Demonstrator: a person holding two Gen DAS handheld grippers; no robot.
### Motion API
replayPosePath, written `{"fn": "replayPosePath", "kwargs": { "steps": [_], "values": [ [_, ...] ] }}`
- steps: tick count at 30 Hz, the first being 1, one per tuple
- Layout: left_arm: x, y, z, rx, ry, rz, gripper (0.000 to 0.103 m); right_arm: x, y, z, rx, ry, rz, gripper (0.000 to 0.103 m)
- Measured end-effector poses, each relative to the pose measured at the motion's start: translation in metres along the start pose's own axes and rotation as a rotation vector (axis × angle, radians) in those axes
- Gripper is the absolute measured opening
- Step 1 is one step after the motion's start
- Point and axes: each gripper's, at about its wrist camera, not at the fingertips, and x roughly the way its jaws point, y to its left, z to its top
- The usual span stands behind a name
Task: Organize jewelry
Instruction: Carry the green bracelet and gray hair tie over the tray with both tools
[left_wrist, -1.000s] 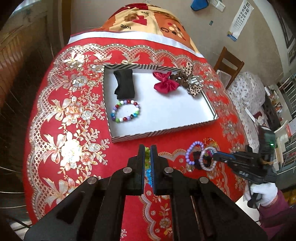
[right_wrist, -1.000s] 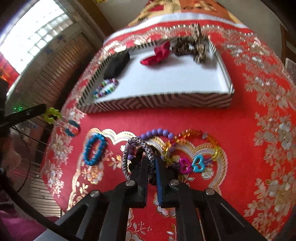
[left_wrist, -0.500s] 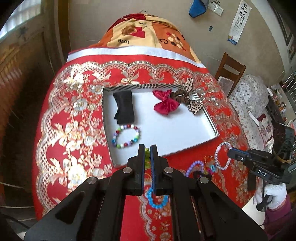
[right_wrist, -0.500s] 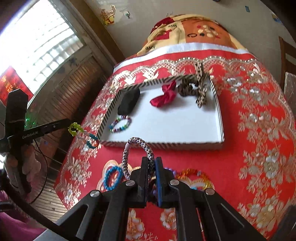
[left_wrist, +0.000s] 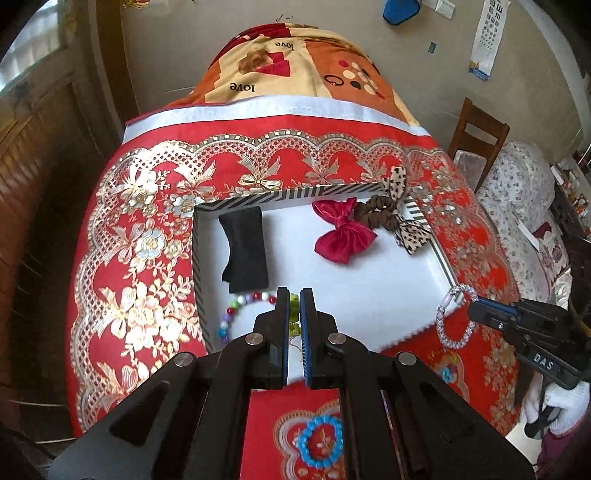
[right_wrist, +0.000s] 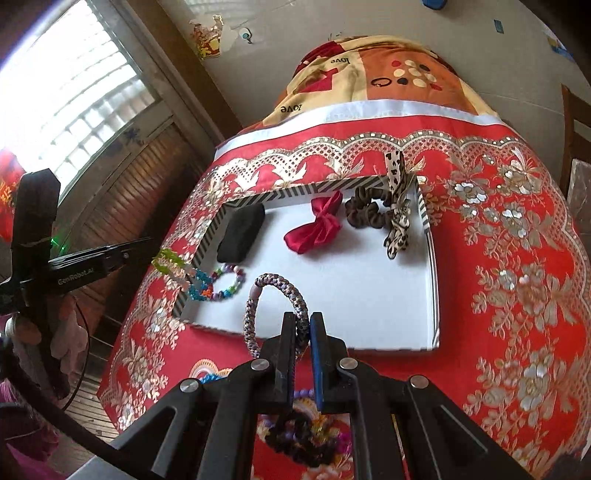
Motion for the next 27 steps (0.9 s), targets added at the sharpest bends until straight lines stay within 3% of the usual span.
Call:
{"fn": "replayPosePath", "kwargs": {
  "steps": [13, 27],
  "values": [
    [0.062, -0.009, 0.042, -0.039, 0.070, -0.085, 0.004, 0.051, -0.021, 0.019, 0.018, 0.073, -0.007, 0.007],
    [0.145, 0.025, 0.076, -0.169, 0.136, -0.019, 0.004, 0.114, -0.051, 0.049, 0.079, 0.120, -0.041, 0.007]
  ]
}}
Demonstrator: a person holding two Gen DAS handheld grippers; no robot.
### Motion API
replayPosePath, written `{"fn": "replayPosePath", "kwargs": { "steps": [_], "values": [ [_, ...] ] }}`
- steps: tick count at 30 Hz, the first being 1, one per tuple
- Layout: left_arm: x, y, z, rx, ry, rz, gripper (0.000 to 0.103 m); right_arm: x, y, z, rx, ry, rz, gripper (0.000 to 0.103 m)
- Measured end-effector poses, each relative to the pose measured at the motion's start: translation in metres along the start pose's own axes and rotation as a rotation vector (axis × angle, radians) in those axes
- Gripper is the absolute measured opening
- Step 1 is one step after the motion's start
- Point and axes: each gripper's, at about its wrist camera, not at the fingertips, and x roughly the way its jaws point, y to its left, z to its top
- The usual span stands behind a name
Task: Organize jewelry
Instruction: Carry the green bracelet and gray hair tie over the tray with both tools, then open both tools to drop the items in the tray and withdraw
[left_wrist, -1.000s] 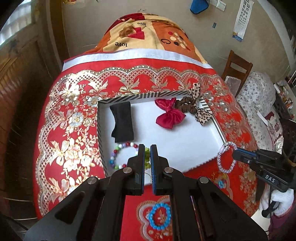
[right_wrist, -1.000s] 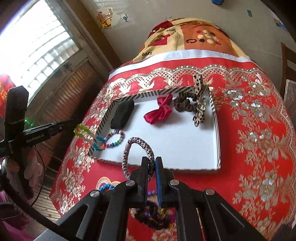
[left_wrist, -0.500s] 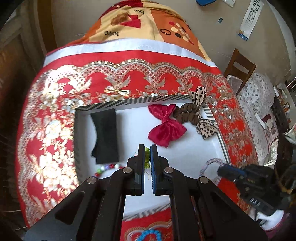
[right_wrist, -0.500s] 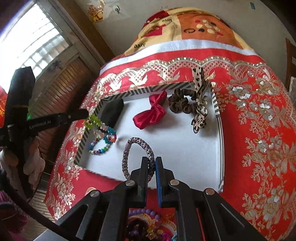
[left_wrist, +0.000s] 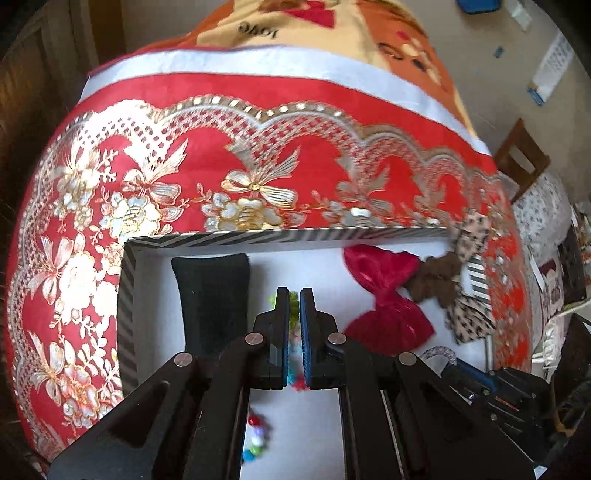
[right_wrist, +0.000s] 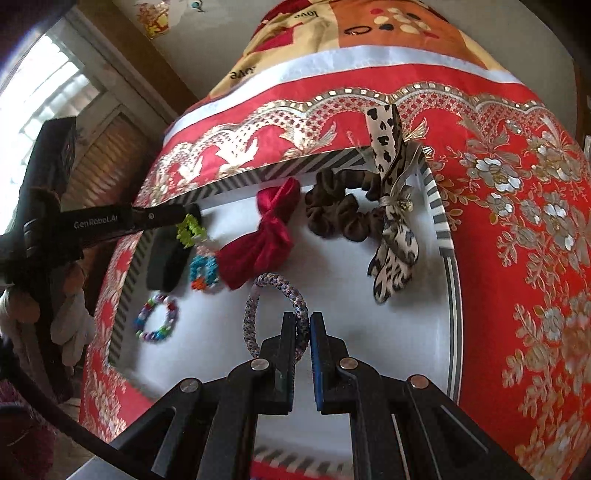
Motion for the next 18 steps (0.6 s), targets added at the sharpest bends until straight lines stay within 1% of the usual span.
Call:
{"fn": "replayPosePath", "kwargs": {
  "steps": [5, 9, 10, 11, 12, 13, 14, 16, 18],
  "values": [
    [0.010, 0.000, 0.003, 0.007, 0.005, 0.009, 0.004, 0.015, -0.008, 0.010, -0.002, 0.008, -0.034, 0.007],
    [0.015, -0.003, 0.004, 0.009, -0.006, -0.011, 0.006, 0.022, -0.011, 0.014, -0.013, 0.009, -0.061, 0.007],
    [0.016, -0.004, 0.003, 0.014, -0.010, -0.015, 0.010, 0.024, -0.012, 0.015, -0.013, 0.009, -0.064, 0.007],
    [0.017, -0.005, 0.003, 0.016, -0.013, -0.019, 0.021, 0.025, -0.013, 0.016, -0.014, 0.009, -0.071, 0.007],
    [0.018, -0.006, 0.004, 0.016, -0.014, -0.027, 0.027, 0.026, -0.013, 0.015, -0.015, 0.009, -0.077, 0.007],
    [0.019, -0.006, 0.004, 0.013, -0.015, -0.037, 0.038, 0.027, -0.013, 0.016, -0.016, 0.002, -0.075, 0.007],
    [0.018, -0.006, 0.003, 0.008, -0.019, -0.046, 0.041, 0.028, -0.013, 0.016, -0.017, -0.002, -0.080, 0.007],
    [0.016, -0.006, 0.003, 0.004, -0.023, -0.042, 0.041, 0.028, -0.012, 0.017, -0.026, -0.009, -0.099, 0.007],
    [0.011, -0.006, 0.002, 0.004, -0.029, -0.033, 0.041, 0.028, -0.010, 0.017, -0.039, -0.011, -0.117, 0.013]
  ]
}}
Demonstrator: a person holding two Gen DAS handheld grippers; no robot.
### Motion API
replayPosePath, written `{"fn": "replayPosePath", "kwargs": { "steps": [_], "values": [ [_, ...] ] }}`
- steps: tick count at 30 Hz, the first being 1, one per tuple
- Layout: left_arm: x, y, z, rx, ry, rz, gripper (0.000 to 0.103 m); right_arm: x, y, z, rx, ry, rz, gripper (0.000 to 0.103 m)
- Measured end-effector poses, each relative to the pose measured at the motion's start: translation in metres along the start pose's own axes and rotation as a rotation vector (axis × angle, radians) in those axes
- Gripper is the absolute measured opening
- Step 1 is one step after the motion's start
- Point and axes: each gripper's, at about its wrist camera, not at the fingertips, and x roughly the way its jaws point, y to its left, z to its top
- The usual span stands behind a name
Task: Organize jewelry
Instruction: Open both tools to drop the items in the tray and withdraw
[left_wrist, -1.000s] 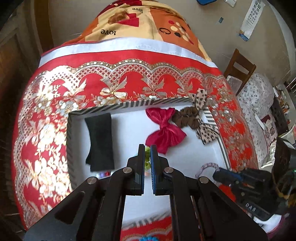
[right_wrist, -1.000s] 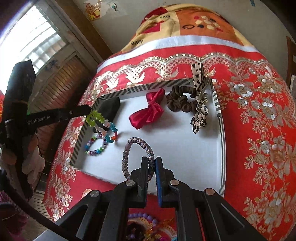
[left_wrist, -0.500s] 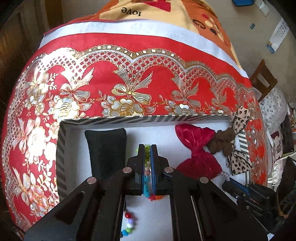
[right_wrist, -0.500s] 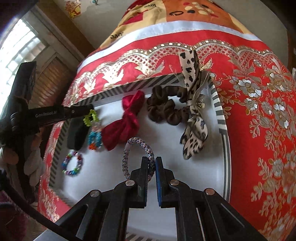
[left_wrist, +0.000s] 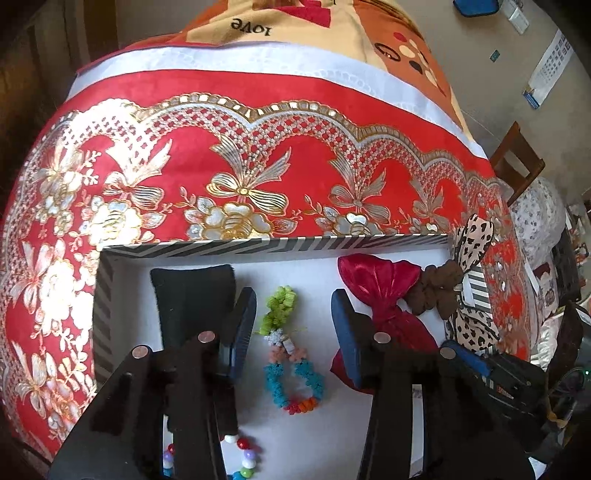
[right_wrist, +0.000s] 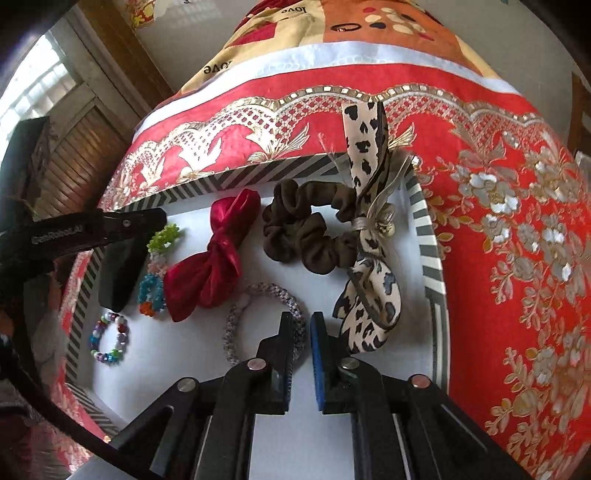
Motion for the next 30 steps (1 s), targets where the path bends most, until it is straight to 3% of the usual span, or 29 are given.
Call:
{"fn": "replayPosePath", "kwargs": {
  "steps": [2, 12, 15, 30],
  "values": [
    [-0.007, -0.001, -0.002, 0.008, -0.012, 0.010, 0.042, -0.002, 0.000, 0.000, 0.004, -0.003, 0.002, 0.031],
    [-0.047, -0.008, -0.024, 0.064, -0.068, 0.094, 0.042, -0.041, 0.009, -0.015, -0.002, -0.056, 0.023, 0.031],
    [-0.060, -0.009, -0.035, 0.073, -0.079, 0.118, 0.042, -0.055, 0.014, -0.021, -0.006, -0.068, 0.022, 0.037],
    [-0.113, -0.001, -0.112, 0.044, -0.130, 0.202, 0.042, -0.106, 0.039, -0.070, -0.068, -0.093, -0.009, 0.042]
  ]
}}
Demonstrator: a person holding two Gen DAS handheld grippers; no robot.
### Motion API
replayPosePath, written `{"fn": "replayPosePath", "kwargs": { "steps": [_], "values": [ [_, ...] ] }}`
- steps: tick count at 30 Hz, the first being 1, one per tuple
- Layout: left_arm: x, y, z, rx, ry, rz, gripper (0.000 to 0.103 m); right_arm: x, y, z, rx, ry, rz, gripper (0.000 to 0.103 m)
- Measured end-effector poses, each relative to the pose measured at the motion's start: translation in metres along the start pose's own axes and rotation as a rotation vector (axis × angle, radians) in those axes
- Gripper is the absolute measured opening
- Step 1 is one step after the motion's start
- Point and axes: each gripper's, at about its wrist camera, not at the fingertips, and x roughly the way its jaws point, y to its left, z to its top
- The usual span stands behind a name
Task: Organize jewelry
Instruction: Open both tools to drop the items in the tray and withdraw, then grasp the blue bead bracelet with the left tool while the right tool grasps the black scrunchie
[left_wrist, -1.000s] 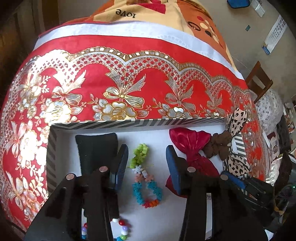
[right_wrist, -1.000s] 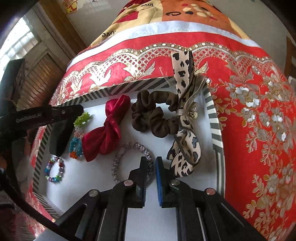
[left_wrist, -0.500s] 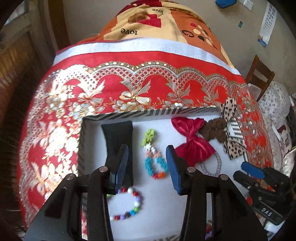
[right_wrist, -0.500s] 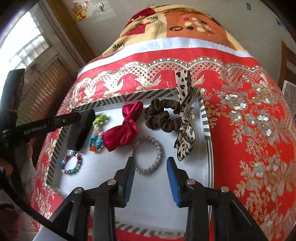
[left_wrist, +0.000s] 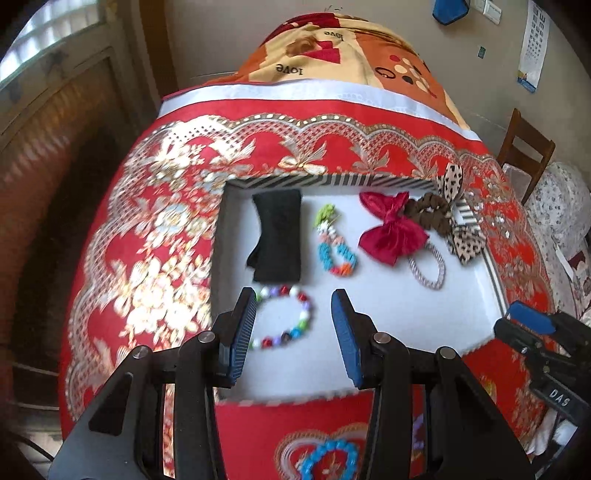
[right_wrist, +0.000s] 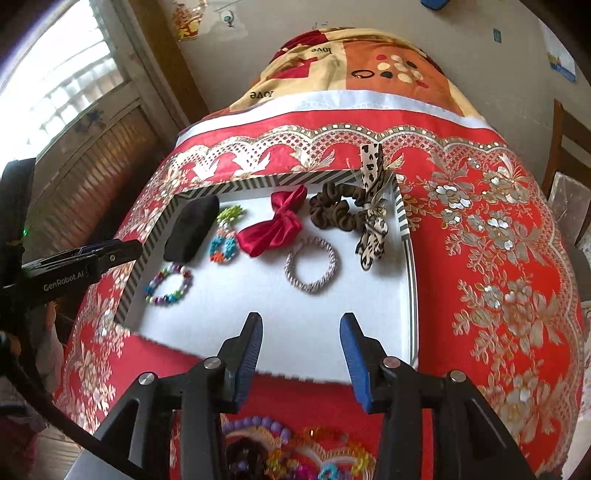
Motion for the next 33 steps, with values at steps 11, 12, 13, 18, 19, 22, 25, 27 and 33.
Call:
{"fn": "replayPosePath", "kwargs": {
  "steps": [11, 12, 13, 18, 19, 22, 25, 27, 33],
  "values": [
    [-0.021, 0.022, -0.052, -0.064, 0.028, 0.020, 0.042, -0.027, 0.017, -0.037, -0.042, -0.002, -0.029, 0.042],
    [-0.022, 0.023, -0.056, -0.064, 0.029, 0.023, 0.042, -0.028, 0.018, -0.040, -0.041, 0.000, -0.029, 0.042],
    [-0.024, 0.023, -0.061, -0.063, 0.030, 0.026, 0.042, -0.030, 0.018, -0.043, -0.040, 0.001, -0.029, 0.042],
    [-0.029, 0.024, -0.077, -0.052, 0.040, 0.027, 0.042, -0.036, 0.019, -0.059, -0.039, 0.008, -0.047, 0.043],
    [-0.030, 0.024, -0.080, -0.050, 0.040, 0.029, 0.042, -0.037, 0.018, -0.062, -0.034, 0.010, -0.047, 0.044],
    [-0.034, 0.025, -0.086, -0.048, 0.041, 0.024, 0.042, -0.040, 0.016, -0.070, -0.022, 0.013, -0.049, 0.046],
    [-0.038, 0.026, -0.091, -0.044, 0.034, 0.026, 0.042, -0.042, 0.016, -0.076, -0.014, 0.016, -0.052, 0.049],
    [-0.039, 0.026, -0.093, -0.037, 0.034, 0.028, 0.042, -0.044, 0.016, -0.080, -0.014, 0.017, -0.056, 0.050],
    [-0.038, 0.029, -0.100, -0.047, 0.057, 0.006, 0.042, -0.046, 0.015, -0.091, -0.004, 0.028, -0.061, 0.050]
  ]
}}
